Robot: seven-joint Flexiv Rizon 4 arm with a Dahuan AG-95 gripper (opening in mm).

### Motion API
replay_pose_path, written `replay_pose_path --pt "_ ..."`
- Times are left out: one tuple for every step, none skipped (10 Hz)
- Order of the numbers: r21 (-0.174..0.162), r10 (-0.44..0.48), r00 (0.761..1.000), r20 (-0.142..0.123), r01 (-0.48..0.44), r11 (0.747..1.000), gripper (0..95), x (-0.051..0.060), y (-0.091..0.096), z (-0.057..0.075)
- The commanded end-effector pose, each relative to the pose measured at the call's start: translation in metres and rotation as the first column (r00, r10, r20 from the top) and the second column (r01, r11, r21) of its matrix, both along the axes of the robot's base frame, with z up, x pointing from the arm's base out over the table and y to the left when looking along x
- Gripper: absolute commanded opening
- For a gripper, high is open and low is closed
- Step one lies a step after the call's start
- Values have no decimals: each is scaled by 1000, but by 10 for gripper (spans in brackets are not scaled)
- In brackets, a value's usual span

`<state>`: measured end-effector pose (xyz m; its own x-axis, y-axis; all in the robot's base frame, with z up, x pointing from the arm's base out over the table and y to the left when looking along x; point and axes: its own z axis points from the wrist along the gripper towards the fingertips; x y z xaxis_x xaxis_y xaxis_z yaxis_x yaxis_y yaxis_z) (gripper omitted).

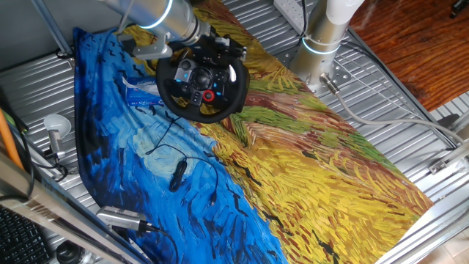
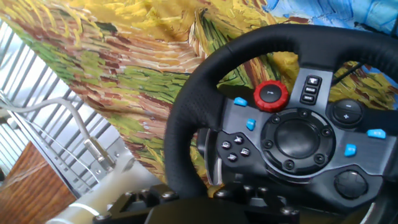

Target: Rotate the steering wheel 90 degrees clockwise

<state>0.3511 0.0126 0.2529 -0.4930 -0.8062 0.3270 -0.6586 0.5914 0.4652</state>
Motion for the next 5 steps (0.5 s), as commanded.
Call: replay_pose_path --pt "3 -7 1000 6 7 1000 950 -1 -1 -3" --pt "-4 -9 1000 6 9 1000 950 -1 -1 -4" --pt "-23 -15 1000 12 15 1000 950 -1 -2 -4" --pt "-33 -23 999 30 24 999 760 -1 -6 -6" --pt "-38 -29 999 47 30 999 760 -1 -14 -8"
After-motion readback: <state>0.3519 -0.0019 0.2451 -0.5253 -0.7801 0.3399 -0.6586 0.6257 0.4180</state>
